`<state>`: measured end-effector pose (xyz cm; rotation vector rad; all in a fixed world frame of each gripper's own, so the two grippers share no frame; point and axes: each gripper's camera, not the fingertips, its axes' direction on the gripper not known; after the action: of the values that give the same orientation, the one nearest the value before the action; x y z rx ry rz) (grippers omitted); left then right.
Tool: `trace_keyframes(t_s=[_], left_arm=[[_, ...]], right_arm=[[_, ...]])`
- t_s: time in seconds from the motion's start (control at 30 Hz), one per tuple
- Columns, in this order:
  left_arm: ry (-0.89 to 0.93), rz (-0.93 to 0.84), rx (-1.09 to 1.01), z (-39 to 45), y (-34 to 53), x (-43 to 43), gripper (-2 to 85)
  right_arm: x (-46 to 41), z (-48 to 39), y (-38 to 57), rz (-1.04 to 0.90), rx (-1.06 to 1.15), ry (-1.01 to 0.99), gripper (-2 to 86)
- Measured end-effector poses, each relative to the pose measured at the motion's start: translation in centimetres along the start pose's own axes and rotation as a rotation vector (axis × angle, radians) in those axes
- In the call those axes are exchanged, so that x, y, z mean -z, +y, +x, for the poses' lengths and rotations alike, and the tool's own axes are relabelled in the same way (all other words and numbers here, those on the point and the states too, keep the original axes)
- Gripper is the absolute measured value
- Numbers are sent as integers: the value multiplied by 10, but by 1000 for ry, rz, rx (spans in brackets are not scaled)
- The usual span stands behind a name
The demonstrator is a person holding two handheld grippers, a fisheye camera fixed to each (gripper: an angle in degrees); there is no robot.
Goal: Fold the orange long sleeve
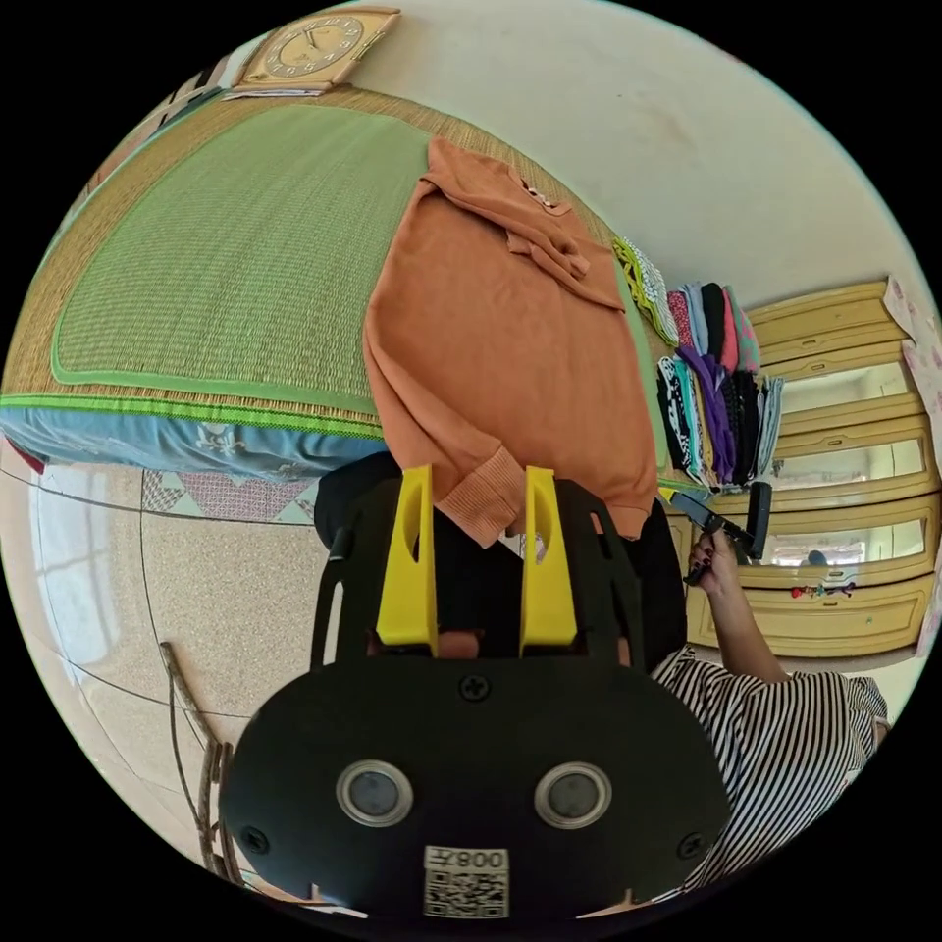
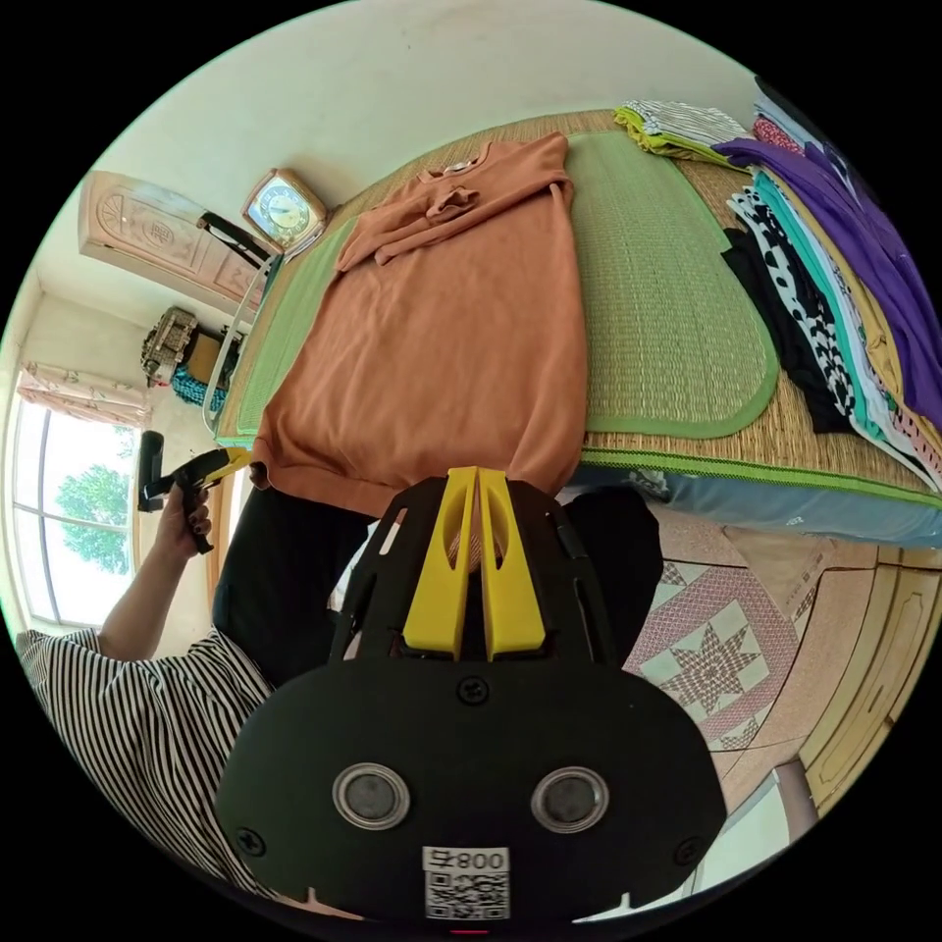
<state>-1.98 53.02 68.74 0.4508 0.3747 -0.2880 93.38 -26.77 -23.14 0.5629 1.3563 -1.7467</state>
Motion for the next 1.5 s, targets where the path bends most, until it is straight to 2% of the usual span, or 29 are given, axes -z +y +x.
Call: trace_keyframes(t_s=[0.4,0.87,1.23,1.5], left_arm=[[-215,-126,-76,-7,15,-20,89],[26,82,47,-61,73,31,36],[67,89,113,-96,92,31,31],[97,94,143,-111,95,31,28]], right_arm=[[6,37,37,-62,-65,-18,14],[13,84,51,-71,-134,-100,32],[12,107,48,-112,-162,-108,92],[-17,133,17,-257,-177,-102,114]])
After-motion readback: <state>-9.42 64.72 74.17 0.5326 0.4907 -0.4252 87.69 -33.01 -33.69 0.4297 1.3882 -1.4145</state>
